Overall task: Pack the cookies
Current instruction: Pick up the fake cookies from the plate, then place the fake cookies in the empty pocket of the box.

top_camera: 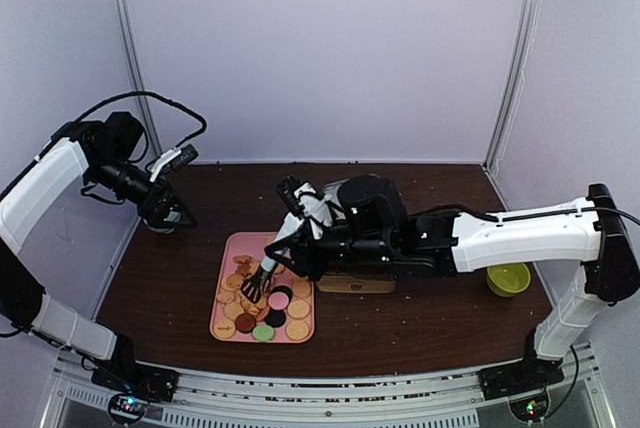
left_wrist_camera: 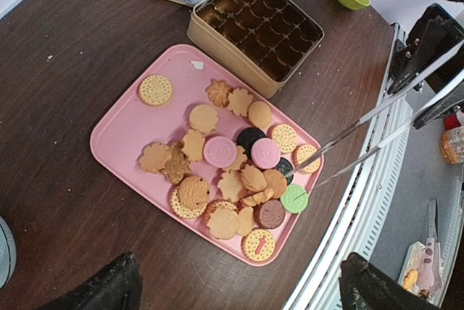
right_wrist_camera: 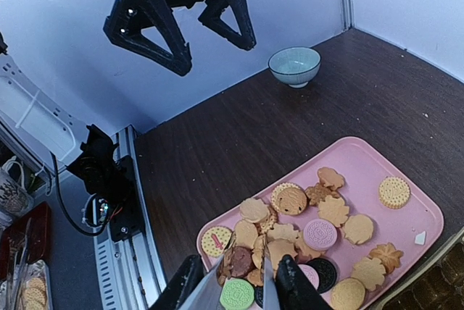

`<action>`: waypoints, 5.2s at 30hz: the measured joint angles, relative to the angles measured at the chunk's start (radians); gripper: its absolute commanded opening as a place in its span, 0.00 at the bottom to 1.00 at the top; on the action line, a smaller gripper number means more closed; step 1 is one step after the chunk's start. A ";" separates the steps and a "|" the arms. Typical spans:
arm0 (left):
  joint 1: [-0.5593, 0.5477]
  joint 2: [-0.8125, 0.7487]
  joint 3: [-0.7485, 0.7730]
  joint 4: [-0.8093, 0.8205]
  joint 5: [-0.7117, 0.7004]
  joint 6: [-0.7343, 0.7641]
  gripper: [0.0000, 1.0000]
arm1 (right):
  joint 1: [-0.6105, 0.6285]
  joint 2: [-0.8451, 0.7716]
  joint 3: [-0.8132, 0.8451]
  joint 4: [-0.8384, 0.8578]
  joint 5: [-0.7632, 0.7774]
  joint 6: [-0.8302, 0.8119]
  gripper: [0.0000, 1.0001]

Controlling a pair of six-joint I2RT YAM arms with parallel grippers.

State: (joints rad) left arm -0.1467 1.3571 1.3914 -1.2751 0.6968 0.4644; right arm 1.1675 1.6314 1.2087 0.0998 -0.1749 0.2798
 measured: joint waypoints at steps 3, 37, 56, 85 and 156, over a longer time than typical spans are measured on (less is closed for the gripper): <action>0.000 -0.016 -0.029 0.000 -0.002 0.010 0.97 | 0.006 0.034 0.013 -0.001 0.022 -0.005 0.33; 0.000 -0.024 -0.058 -0.034 0.026 0.085 0.97 | 0.062 0.211 0.140 -0.038 0.072 -0.050 0.27; 0.000 -0.024 -0.058 -0.035 0.048 0.086 0.93 | 0.059 0.195 0.180 -0.093 0.131 -0.098 0.00; 0.000 -0.020 -0.058 -0.060 0.059 0.089 0.91 | -0.309 -0.080 -0.006 -0.073 0.209 -0.118 0.00; 0.000 0.012 -0.058 -0.103 0.105 0.119 0.90 | -0.372 0.097 0.097 -0.086 0.155 -0.204 0.35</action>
State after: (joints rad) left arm -0.1467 1.3693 1.3331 -1.3781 0.8021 0.5838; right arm 0.7952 1.7287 1.3060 0.0139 -0.0196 0.0757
